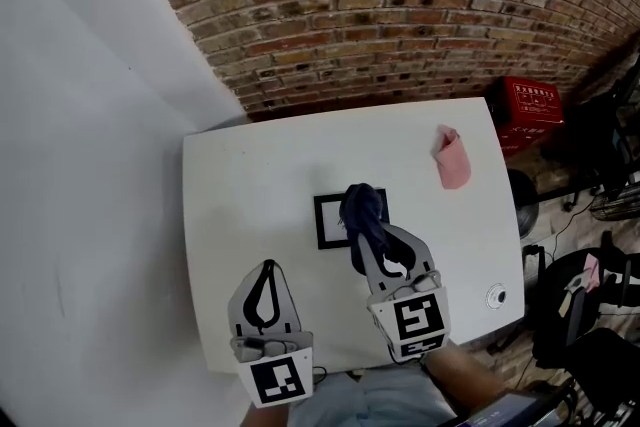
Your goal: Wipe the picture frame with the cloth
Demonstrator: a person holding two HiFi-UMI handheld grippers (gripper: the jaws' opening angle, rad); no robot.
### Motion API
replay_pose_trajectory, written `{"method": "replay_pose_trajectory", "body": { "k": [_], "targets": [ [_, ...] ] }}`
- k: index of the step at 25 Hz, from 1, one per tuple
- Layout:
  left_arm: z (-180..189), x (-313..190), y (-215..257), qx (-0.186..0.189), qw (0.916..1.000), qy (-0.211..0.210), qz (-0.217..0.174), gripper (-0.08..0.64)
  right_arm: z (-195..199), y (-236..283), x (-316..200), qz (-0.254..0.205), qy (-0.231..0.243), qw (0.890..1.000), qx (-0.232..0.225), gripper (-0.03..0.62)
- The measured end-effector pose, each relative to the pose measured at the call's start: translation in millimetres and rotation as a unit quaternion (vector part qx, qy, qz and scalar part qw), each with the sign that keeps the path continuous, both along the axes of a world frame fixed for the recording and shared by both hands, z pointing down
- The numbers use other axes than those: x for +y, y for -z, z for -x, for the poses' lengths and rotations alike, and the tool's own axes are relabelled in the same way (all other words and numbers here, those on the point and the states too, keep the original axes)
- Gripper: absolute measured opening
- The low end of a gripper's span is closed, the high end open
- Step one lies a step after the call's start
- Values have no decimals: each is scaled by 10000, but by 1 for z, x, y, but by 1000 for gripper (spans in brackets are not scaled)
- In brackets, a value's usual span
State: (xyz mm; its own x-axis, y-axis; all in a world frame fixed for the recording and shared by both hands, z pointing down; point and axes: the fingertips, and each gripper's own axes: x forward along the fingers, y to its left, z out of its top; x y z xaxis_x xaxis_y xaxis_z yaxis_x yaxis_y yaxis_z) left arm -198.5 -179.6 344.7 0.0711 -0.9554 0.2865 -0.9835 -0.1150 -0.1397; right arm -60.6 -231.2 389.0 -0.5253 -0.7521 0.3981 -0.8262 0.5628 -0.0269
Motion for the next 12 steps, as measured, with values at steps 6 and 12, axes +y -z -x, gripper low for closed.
{"method": "replay_pose_trajectory", "body": {
  "k": [6, 12],
  "targets": [
    [29, -4, -21, 50, 9996, 167, 219, 9, 32, -24, -11, 204, 168, 9996, 33, 75],
    [51, -1, -56, 77, 9978, 305, 580, 9, 51, -69, -9, 631, 231, 9977, 107, 75]
  ]
}}
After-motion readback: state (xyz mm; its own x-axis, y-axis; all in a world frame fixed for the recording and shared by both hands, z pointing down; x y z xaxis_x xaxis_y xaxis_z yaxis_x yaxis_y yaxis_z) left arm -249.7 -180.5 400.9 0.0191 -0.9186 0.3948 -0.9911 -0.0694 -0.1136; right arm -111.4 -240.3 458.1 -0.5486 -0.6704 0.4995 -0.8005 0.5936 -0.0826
